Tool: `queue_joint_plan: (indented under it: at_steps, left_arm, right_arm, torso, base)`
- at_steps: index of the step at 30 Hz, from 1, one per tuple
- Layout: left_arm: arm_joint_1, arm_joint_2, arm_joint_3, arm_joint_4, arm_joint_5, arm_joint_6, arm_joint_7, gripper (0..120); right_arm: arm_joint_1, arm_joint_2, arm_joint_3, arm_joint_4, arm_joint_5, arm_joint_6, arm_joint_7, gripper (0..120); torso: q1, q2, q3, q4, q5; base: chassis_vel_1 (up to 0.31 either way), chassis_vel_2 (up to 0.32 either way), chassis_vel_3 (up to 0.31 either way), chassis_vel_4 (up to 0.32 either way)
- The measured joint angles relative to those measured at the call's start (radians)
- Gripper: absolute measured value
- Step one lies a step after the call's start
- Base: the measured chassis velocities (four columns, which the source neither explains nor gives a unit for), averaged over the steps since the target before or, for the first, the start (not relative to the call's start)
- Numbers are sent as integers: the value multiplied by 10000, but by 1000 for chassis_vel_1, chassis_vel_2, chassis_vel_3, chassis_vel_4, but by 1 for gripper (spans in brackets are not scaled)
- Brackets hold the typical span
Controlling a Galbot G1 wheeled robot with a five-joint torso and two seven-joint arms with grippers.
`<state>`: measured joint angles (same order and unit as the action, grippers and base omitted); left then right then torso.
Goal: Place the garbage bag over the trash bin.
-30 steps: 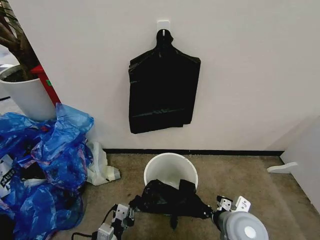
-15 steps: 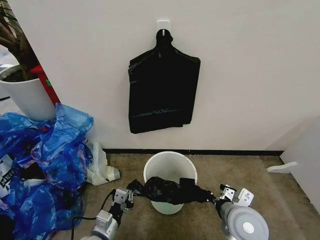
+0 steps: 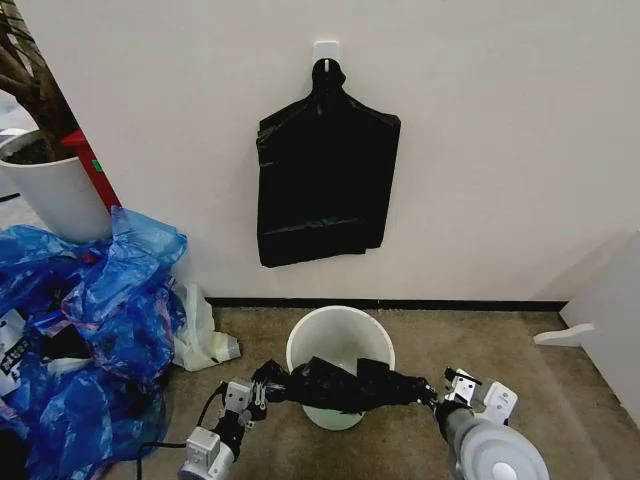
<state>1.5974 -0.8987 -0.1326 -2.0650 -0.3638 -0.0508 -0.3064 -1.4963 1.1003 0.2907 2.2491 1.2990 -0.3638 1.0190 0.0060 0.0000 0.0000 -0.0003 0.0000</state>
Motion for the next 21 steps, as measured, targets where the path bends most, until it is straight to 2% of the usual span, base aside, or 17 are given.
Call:
queue_joint_plan:
  at_steps: [6,13,21]
  left_arm:
    - [-189,-56,-24,99,-247,88,-55,0]
    - [-1374,-188,327,829,-553,134,-53,0]
    - [-1585,-203,378,1019,-627,135,-10,0]
  right_arm:
    - [80,7,27,-98,-6,-23,-50,0]
    - [538,105,26,-1081,-76,-25,-349,0]
    - [775,193,59,-1513,-416,19,-677,0]
  torso:
    - [0,0,0,1,0]
    - [0,0,0,-1,0]
    - [0,0,1,0,0]
  base:
    - [0,0,0,0]
    - [0,0,0,0]
    - [0,0,0,0]
